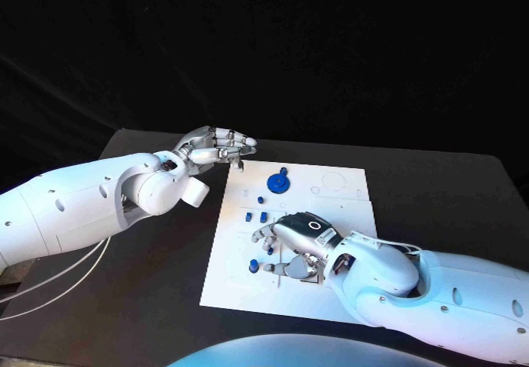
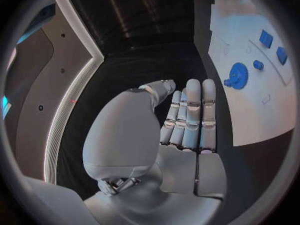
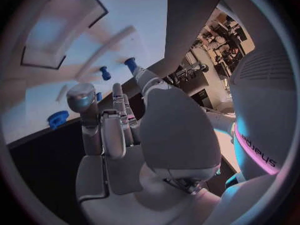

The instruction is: Assemble the parts on the task board

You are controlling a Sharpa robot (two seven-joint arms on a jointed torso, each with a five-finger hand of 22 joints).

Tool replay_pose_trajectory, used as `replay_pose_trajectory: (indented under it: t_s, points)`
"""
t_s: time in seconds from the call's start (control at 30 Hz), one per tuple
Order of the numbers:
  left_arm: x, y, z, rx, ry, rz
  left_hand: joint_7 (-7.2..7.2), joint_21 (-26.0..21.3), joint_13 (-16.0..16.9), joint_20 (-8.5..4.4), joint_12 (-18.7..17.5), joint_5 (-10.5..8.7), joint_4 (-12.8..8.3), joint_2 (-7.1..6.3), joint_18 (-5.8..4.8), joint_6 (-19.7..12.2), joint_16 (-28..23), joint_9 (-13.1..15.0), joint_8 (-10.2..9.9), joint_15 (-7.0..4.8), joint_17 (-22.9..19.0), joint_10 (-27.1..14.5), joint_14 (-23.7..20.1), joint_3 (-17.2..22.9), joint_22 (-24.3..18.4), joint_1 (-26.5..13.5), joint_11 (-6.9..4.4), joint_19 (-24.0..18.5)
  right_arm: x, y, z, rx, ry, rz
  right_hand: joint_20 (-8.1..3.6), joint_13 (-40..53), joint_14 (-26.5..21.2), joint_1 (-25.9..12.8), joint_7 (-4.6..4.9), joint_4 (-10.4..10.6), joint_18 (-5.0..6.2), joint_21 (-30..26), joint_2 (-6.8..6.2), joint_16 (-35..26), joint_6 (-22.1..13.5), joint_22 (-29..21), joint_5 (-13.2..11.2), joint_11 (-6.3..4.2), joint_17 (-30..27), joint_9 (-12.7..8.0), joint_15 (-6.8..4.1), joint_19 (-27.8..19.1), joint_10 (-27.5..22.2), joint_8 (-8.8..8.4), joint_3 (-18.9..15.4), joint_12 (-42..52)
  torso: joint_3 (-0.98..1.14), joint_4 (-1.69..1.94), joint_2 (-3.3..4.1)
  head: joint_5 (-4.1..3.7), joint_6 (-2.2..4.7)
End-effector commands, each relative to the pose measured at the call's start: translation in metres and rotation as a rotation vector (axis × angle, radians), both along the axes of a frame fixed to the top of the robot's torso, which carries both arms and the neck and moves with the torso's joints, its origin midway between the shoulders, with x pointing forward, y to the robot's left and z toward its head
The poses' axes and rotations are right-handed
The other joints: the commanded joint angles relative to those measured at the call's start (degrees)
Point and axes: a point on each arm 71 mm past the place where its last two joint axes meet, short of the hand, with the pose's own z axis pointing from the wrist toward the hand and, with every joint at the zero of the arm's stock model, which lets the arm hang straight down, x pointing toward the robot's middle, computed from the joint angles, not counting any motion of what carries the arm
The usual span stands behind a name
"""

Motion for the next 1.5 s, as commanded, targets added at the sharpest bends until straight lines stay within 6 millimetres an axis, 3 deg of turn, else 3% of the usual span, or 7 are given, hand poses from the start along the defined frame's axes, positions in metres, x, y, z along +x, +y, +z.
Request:
replay_pose_trajectory:
  t_s: [0.03,0.17,0.37,0.47,0.63,0.87,1.5]
  points:
    - [0.0,-0.002,0.001,-0.007,-0.003,-0.015,0.92,-0.3,-0.1,0.22,0.3,-0.14,-0.2,0.01,0.79,-0.5,-0.3,0.0,0.3,0.36,-0.1,-0.3,0.2,-0.1,-0.1,-0.6,0.11,-0.2,0.004,-0.012,0.014,0.078,-0.025,-0.038,0.29,0.0,2.1,1.0,0.41,0.5,0.48,0.0,0.23,-0.1,1.3,0.0,0.2,0.07,0.1,-0.1,0.44,0.2,-0.1,0.46,-0.6,0.8,-0.06,-0.04,-0.11,-0.43,0.22]
    - [0.0,-0.002,0.0,-0.007,-0.003,-0.016,0.92,-0.3,-0.1,0.22,0.3,-0.14,-0.2,0.01,0.79,-0.5,-0.3,0.0,0.3,0.36,-0.1,-0.3,0.2,-0.1,-0.1,-0.6,0.11,-0.2,0.02,-0.048,0.025,0.097,0.079,-0.161,0.3,0.6,2.5,1.9,0.61,2.1,0.19,1.7,0.68,0.4,5.6,0.7,0.3,0.05,1.4,0.2,0.44,1.0,3.8,2.56,0.2,3.6,-0.15,-0.04,-0.24,-1.1,0.34]
    - [-0.003,-0.001,0.001,-0.015,-0.008,-0.018,0.91,-0.3,-0.1,0.23,0.3,-0.15,-0.3,-0.02,0.79,-0.5,-0.4,0.1,0.4,0.38,-0.1,-0.4,0.1,-0.1,-0.1,-0.6,0.12,-0.2,0.038,-0.112,0.023,0.117,0.279,-0.411,-2.16,9.5,3.7,-1.0,-2.08,5.4,-0.79,8.6,0.36,2.6,8.7,3.5,0.1,-3.6,6.6,0.9,-2.52,3.5,16.4,4.96,0.7,13.4,-0.23,-0.22,-0.3,-3.06,0.83]
    - [-0.004,-0.001,0.0,-0.017,-0.009,-0.017,0.91,-0.3,-0.1,0.23,0.3,-0.15,-0.3,-0.02,0.79,-0.5,-0.4,0.1,0.4,0.38,-0.1,-0.4,0.1,-0.1,-0.1,-0.6,0.12,-0.2,0.039,-0.141,0.022,0.119,0.345,-0.511,-2.43,21.1,3.9,-2.5,-2.56,5.2,-1.1,10.2,-0.09,3.1,7.8,4.4,0.1,-3.87,7.7,2.3,-2.63,3.9,15.2,6.49,-1.4,22.8,-0.31,-0.4,-0.53,-4.18,0.73]
    - [-0.006,-0.001,-0.001,-0.021,-0.014,-0.015,0.9,-0.3,-0.1,0.23,0.3,-0.15,-0.3,-0.06,0.79,-0.5,-0.4,0.1,0.5,0.38,-0.1,-0.5,0.0,-0.1,-0.1,-0.6,0.12,-0.2,0.03,-0.172,0.015,0.087,0.406,-0.617,-2.16,65.5,4.3,-5.3,-2.35,5.5,-1.17,10.4,2.42,3.9,4.6,5.4,0.2,-3.5,10.1,5.4,-2.38,4.1,18.8,10.72,-10.9,63.9,-0.46,-0.81,-1.06,-5.1,0.69]
    - [-0.007,-0.001,-0.004,-0.023,-0.007,-0.02,0.91,-0.4,-0.1,0.25,0.4,-0.16,-0.3,-0.06,0.78,-0.5,-0.4,0.1,0.5,0.4,-0.1,-0.5,0.0,-0.2,-0.2,-0.7,0.13,-0.3,0.014,-0.182,-0.002,0.022,0.424,-0.654,-2.17,73.7,4.4,-7.3,-2.79,5.9,-1.0,9.2,4.53,4.1,4.3,5.6,0.3,-3.7,10.8,7.3,-2.51,3.9,20.4,14.92,-20.9,71.3,-0.52,-1.33,-1.51,-5.3,0.32]
    - [-0.007,0.002,-0.008,-0.02,0.003,-0.018,0.92,-0.4,-0.1,0.27,0.4,-0.17,-0.3,-0.1,0.77,-0.6,-0.4,0.1,0.6,0.42,-0.1,-0.6,0.0,-0.3,-0.2,-0.9,0.15,-0.3,0.0,-0.174,-0.022,-0.084,0.441,-0.67,-2.56,74.9,4.7,-10.9,-3.51,6.0,-1.2,10.2,6.04,4.5,6.2,6.1,0.4,-4.3,12.2,7.5,-2.99,4.4,20.9,15.87,-23.5,72.2,-0.58,-1.25,-1.79,-5.91,-0.17]
